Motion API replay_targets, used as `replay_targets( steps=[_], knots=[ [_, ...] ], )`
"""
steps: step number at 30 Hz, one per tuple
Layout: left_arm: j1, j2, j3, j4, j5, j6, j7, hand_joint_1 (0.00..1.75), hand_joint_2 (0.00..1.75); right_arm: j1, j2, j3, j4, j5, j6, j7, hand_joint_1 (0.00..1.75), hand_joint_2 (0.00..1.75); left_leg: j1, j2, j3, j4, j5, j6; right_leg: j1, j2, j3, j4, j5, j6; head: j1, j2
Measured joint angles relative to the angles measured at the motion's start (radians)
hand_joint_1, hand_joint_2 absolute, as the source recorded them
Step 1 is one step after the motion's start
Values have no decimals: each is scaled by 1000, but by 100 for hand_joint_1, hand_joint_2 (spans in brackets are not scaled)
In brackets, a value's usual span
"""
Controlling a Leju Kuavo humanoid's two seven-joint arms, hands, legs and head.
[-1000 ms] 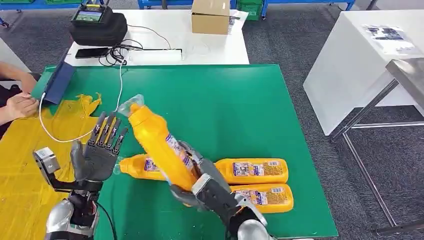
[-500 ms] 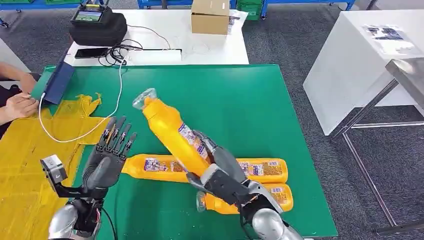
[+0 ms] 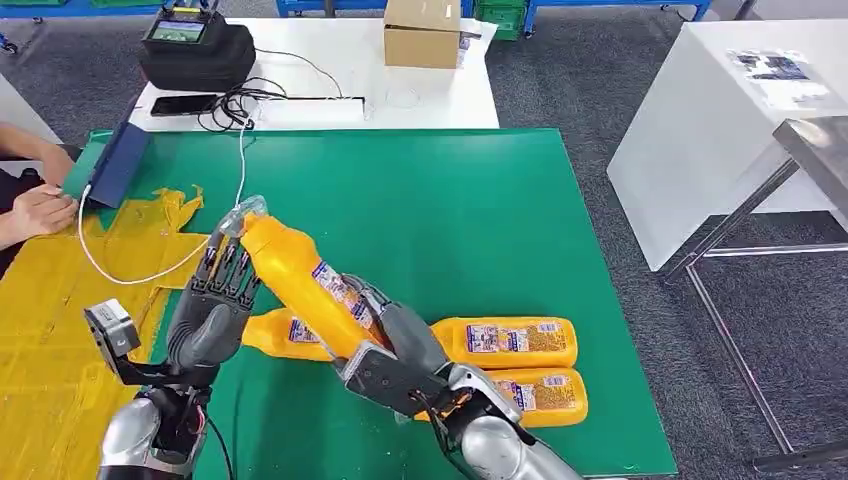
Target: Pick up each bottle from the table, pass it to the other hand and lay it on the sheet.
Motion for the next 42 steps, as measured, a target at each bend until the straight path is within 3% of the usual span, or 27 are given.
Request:
replay_targets(
  steps=[12,14,23,39,40,42],
  knots=[
    [-42,11,-32,64,-84,48,26,3,175,-122,51,152,146,-8,28,7,175,175,1,0,0,0,1,-1,0,0,0,0,0,0,0,0],
    [-48,19,-42,79,-102,50,34,175,175,-130,51,157,155,-6,28,16,175,175,1,0,0,0,1,-1,0,0,0,0,0,0,0,0],
    [-76,64,-83,136,-156,31,13,175,175,-164,51,181,200,-16,31,31,175,175,1,0,0,0,1,-1,0,0,0,0,0,0,0,0],
    [-76,87,-98,151,-166,39,-16,175,175,-170,51,198,218,-24,27,29,175,175,1,-1,-1,0,1,-1,0,-1,0,0,0,0,0,0],
    [-74,87,-97,143,-170,56,-17,175,175,-170,51,198,218,-23,21,27,0,175,1,-1,-1,0,1,-1,0,-1,0,0,0,0,0,0],
    [-74,87,-93,120,-183,101,-5,175,175,-169,51,198,216,-16,-1,24,0,175,1,-1,0,0,1,-1,0,-1,0,0,0,0,0,0]
  ],
)
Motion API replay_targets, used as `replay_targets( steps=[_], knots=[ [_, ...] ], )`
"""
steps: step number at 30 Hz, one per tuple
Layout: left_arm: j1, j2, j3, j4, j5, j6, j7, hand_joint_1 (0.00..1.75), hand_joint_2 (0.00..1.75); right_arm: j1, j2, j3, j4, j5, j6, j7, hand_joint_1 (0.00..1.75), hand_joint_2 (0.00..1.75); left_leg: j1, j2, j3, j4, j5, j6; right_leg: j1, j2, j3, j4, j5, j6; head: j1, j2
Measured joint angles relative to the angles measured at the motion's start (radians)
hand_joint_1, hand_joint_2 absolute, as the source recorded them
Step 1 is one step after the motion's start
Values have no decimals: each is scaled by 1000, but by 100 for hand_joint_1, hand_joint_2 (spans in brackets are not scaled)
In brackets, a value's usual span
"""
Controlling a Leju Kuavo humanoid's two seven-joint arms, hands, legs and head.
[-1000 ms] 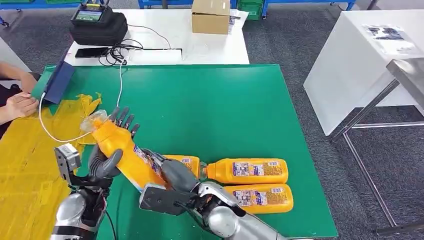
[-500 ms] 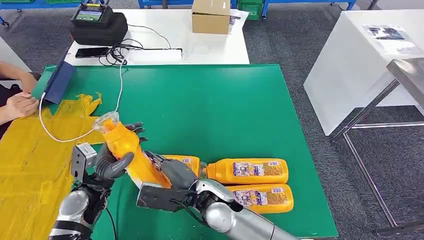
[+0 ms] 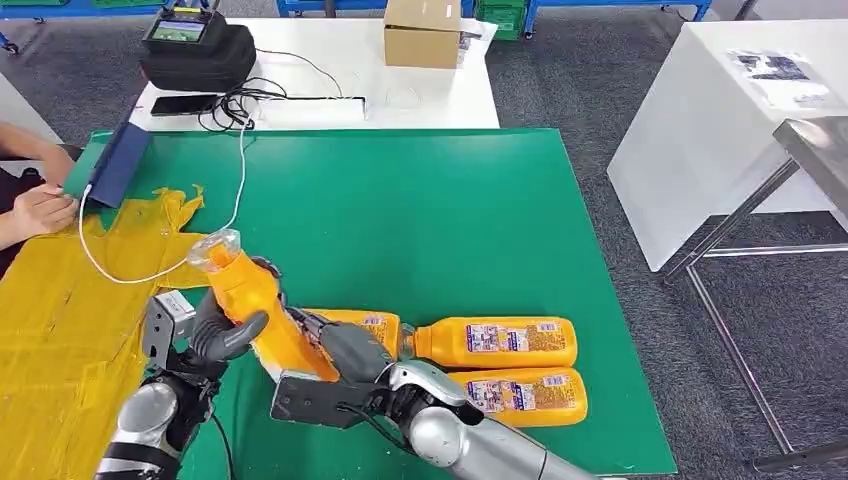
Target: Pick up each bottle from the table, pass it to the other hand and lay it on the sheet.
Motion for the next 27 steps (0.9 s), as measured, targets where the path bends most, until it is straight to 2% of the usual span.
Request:
replay_targets(
  steps=[2,4,5,6,8,15,20,24,27],
  knots=[
    [-1,0,5,-32,-38,59,15,175,175,4,3,-2,-7,14,-29,-1,0,175,0,0,0,0,0,0,0,0,0,0,0,0,0,0],
    [-8,-1,14,-77,-177,203,27,175,175,12,9,-13,-25,32,-60,4,0,175,0,0,0,0,0,0,0,0,-1,0,0,0,0,0],
    [-16,-2,18,-97,-269,282,30,175,175,18,11,-17,-34,36,-67,7,0,175,0,0,0,0,0,0,0,0,-1,0,0,0,0,0],
    [-43,3,26,-132,-499,457,50,175,175,34,11,-20,-70,42,-76,9,0,175,0,1,0,0,0,0,0,0,-1,0,0,0,0,0],
    [-71,19,28,-160,-710,573,73,175,175,61,11,-26,-99,42,-79,11,0,175,0,-1,0,0,0,0,0,-1,-1,0,0,0,0,0],
    [-113,85,19,-134,-1113,810,160,175,175,115,-18,-50,-171,45,-79,10,0,175,0,0,0,0,0,0,0,-1,-1,0,0,0,0,0],
    [-128,148,9,-33,-1266,921,198,175,175,119,-37,-53,-183,45,-79,9,0,175,0,0,0,0,0,0,0,-1,-1,0,0,0,0,0],
    [-178,196,-22,93,-1377,883,229,175,175,111,-40,-53,-184,57,-76,33,0,175,0,-1,0,0,0,0,0,-1,-1,0,0,0,0,0],
    [-232,221,-54,238,-1442,871,238,175,175,85,-43,-53,-176,125,-79,61,0,175,0,0,0,0,1,-1,0,-1,-1,0,0,0,0,0]
  ],
)
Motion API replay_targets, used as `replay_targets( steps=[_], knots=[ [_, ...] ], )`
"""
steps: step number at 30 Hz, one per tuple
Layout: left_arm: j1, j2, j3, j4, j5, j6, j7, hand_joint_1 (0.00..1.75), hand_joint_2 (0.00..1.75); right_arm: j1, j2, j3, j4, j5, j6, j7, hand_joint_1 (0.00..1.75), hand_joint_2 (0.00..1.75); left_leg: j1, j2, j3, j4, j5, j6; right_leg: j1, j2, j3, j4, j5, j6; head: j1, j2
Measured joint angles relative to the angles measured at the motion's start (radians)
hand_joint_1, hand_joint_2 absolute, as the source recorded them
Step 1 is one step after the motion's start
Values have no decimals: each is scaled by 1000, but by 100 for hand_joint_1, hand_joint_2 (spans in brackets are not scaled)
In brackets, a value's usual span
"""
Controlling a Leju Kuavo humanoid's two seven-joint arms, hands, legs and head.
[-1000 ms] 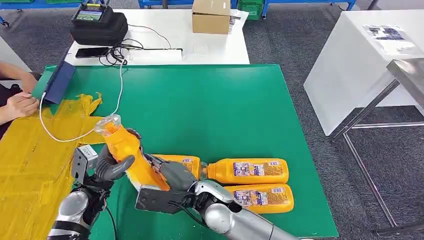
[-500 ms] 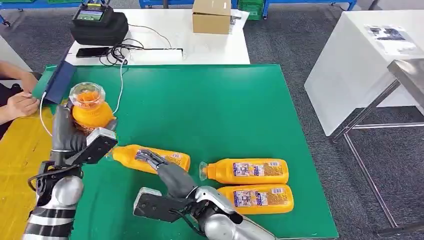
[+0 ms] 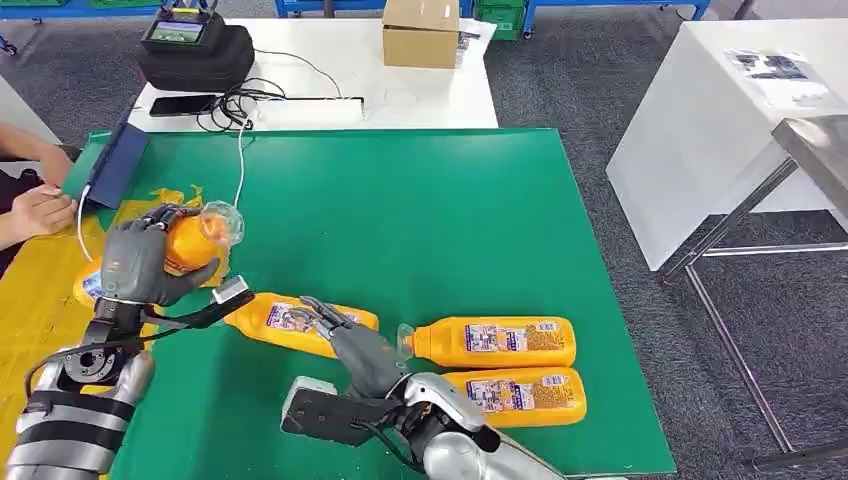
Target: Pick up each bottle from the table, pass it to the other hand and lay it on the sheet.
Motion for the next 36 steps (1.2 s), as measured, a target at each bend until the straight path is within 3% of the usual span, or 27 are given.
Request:
replay_targets(
  steps=[8,14,15,29,30,36],
  knots=[
    [-81,39,-73,291,-28,7,14,175,175,-51,0,-16,42,52,-1,7,0,175,0,1,-1,0,1,-1,0,0,-1,0,2,-3,0,0],
    [-155,50,-136,468,-30,-78,-35,175,175,-106,10,-50,125,103,5,9,0,175,0,1,-1,0,2,-2,0,0,-1,0,2,-3,0,0],
    [-169,52,-148,499,-30,-92,-47,0,175,-122,15,-56,150,108,13,7,0,175,0,1,-1,0,2,-2,0,0,-1,1,2,-3,0,0],
    [-278,56,-197,651,35,-185,-241,0,175,-286,112,-126,605,125,65,-14,0,175,0,-1,-1,0,3,-2,0,0,-1,2,2,-3,0,0],
    [-280,56,-200,654,36,-185,-244,0,0,-290,117,-129,627,125,64,-15,0,175,0,-1,-1,0,3,-2,0,0,-1,2,2,-3,0,0],
    [-288,56,-203,665,110,-199,-326,0,0,-324,153,-156,734,139,71,-26,0,175,0,-1,-1,0,3,-2,0,0,-1,2,2,-3,0,0]
  ],
)
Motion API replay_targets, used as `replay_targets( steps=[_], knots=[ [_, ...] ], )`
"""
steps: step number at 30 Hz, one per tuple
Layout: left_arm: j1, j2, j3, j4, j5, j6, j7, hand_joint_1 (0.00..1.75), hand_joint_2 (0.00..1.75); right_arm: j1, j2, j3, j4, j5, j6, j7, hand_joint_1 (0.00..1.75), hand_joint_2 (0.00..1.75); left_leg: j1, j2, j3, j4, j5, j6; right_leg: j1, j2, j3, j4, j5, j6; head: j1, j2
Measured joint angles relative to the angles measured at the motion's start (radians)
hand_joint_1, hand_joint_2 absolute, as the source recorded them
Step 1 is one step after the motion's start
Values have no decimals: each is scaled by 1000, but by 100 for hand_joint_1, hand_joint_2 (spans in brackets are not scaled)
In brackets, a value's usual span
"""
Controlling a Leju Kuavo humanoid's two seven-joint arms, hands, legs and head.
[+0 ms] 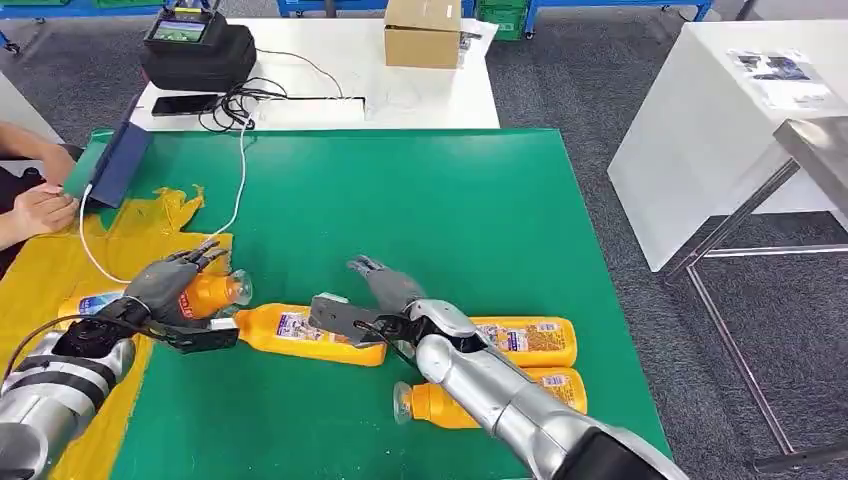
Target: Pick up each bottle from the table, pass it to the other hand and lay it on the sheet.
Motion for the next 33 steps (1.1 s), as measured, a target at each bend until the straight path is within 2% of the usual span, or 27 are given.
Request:
replay_targets(
  steps=[9,17,22,23,25,26,27,33],
  knots=[
    [-2,-10,12,1,115,-44,-73,0,0,-22,45,-15,99,22,6,-12,0,175,0,0,0,0,1,0,0,0,0,0,0,0,0,0],
    [-20,-52,106,-8,322,-168,-179,0,0,-35,87,-31,149,37,8,-16,0,175,0,0,0,0,1,0,0,-1,0,0,0,0,0,0],
    [-27,-88,202,-53,536,-289,-236,0,0,-45,131,-30,175,64,72,-13,0,175,0,0,0,0,1,0,0,-1,-1,0,0,0,0,0],
    [-28,-97,229,-65,584,-316,-238,0,0,-46,141,-26,182,76,97,-6,166,175,0,0,0,0,1,0,1,-1,-1,0,0,0,0,0],
    [-32,-116,281,-89,709,-380,-240,0,0,-47,156,-4,200,116,169,5,166,175,1,0,0,0,1,0,2,-1,-1,0,0,0,0,0],
    [-35,-132,320,-103,790,-422,-240,0,0,-46,161,13,211,138,206,10,175,175,1,0,0,0,1,0,2,-1,-1,0,0,0,0,0],
    [-38,-141,354,-114,846,-453,-240,0,0,-47,165,30,217,149,229,10,175,175,1,0,0,0,1,0,2,-1,0,0,0,0,0,0],
    [-53,-185,494,-173,994,-555,-206,0,0,-54,174,90,242,170,270,11,175,175,1,2,3,0,0,0,2,1,2,0,0,0,0,0]
  ],
)
